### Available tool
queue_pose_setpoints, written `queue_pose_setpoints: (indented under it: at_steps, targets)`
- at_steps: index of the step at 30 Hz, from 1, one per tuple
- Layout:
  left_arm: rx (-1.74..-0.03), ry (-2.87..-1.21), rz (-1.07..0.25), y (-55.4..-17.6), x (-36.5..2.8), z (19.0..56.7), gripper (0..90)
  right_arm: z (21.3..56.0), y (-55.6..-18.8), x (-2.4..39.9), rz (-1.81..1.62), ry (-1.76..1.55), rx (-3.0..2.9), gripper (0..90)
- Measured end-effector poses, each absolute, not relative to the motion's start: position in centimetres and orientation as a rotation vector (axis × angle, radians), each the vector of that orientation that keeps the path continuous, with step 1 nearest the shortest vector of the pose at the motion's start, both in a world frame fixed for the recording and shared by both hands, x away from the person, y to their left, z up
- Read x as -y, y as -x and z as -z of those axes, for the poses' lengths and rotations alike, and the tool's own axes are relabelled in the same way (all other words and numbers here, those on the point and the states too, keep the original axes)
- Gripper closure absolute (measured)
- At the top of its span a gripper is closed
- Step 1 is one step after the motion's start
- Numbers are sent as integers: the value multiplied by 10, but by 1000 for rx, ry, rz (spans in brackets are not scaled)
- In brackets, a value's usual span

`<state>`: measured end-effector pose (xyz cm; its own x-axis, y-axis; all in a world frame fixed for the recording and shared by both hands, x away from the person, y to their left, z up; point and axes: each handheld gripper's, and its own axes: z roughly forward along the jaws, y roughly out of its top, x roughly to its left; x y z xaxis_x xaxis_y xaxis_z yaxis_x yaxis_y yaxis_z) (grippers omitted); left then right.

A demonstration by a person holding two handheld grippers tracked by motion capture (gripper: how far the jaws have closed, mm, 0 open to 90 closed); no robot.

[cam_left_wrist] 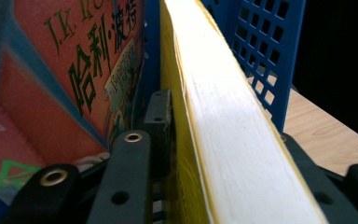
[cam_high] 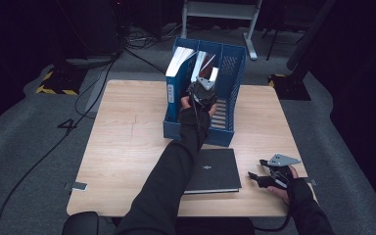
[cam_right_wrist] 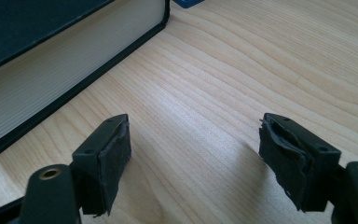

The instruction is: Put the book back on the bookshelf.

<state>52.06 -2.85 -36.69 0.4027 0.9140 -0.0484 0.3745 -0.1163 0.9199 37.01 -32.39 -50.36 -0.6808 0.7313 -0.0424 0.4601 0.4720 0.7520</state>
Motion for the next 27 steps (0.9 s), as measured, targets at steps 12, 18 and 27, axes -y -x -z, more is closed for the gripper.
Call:
queue_pose_setpoints:
  at_steps: [12, 18, 27]
  targets:
    - [-1088, -1737, -675, -506, 19, 371, 508, 504, -371, 324, -1051, -1011, -2369, 248]
    - [-1005, -1832, -674, -490, 13, 385, 473, 504, -371, 324, -1050, -1010, -2369, 248]
    - [-967, -1910, -638, -485, 3, 414, 532, 504, -372, 324, -1054, -1016, -2371, 248]
